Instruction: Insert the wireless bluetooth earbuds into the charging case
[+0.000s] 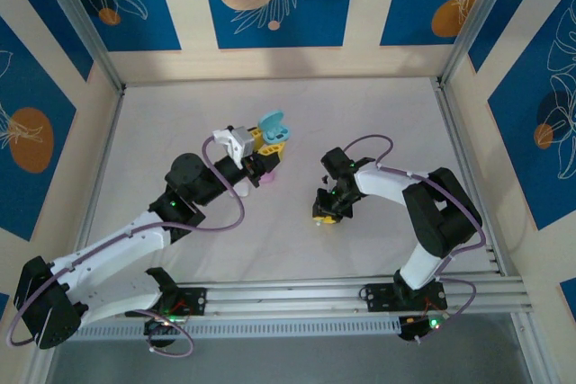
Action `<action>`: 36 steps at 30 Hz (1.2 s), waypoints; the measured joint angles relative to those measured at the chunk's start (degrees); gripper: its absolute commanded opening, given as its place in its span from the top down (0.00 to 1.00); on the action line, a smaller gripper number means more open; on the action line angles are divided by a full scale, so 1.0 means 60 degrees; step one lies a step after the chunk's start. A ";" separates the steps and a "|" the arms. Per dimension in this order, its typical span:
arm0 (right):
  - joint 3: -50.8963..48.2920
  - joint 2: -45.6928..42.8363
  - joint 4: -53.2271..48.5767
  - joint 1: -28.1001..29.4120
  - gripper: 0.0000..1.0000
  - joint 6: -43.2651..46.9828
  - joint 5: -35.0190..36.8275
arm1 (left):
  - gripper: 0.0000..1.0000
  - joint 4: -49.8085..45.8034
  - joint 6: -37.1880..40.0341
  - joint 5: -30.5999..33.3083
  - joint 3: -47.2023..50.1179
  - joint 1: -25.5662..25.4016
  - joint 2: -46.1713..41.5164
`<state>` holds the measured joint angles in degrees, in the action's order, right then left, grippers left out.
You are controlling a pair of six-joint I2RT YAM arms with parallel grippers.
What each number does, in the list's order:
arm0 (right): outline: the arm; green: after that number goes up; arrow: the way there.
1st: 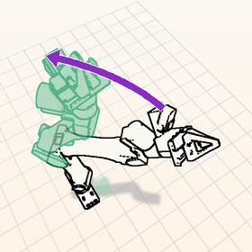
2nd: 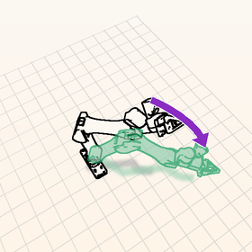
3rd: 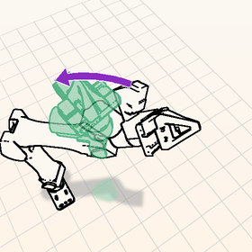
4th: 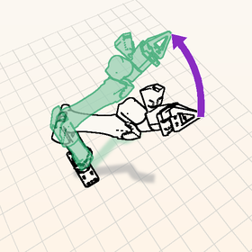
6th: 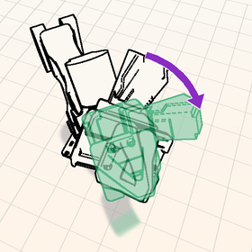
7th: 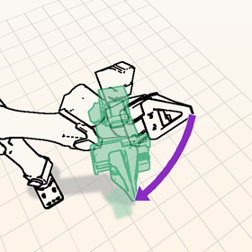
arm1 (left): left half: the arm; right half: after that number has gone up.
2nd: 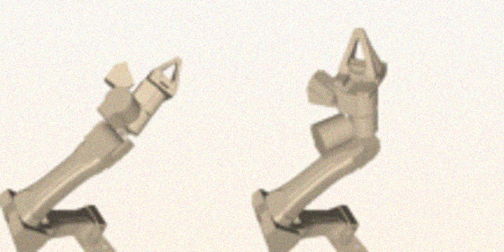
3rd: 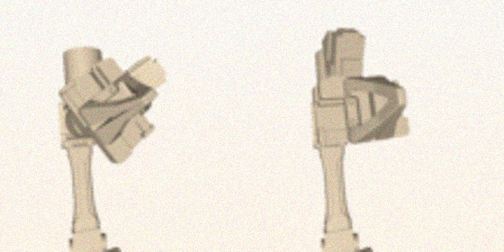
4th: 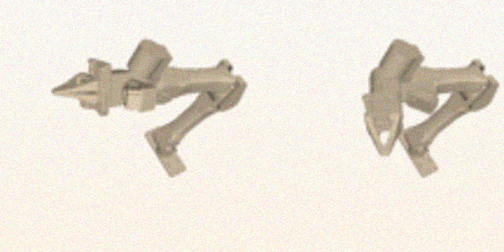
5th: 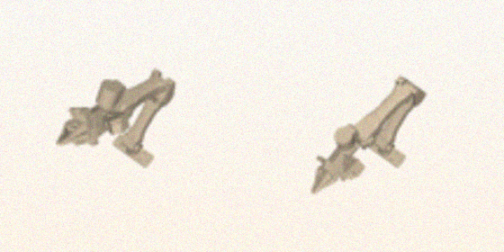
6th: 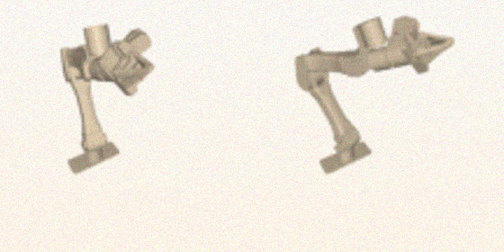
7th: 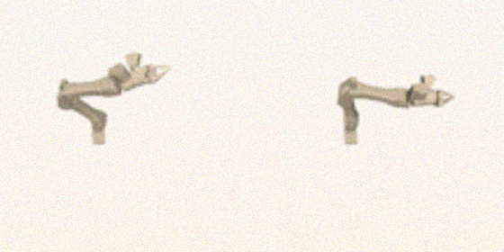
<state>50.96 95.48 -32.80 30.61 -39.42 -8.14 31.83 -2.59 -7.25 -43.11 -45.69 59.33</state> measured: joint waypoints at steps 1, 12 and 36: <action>0.0000 0.0000 0.0000 0.0000 0.76 0.0000 -0.0004 | 0.76 0.0007 0.0007 -0.0025 0.0000 0.0000 0.0004; 0.0117 0.0142 -0.0127 -0.0029 0.73 0.0040 -0.0098 | 0.76 0.0007 0.0025 -0.0062 -0.0011 0.0000 0.0251; 0.0641 0.0430 -0.0754 0.0280 0.75 0.0313 0.0386 | 0.76 -0.0244 -0.0004 -0.0025 -0.0011 0.0000 -0.0095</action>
<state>54.81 98.06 -37.32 32.29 -37.54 -5.82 30.37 -2.61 -7.40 -43.18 -45.69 58.76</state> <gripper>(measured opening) 0.259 0.343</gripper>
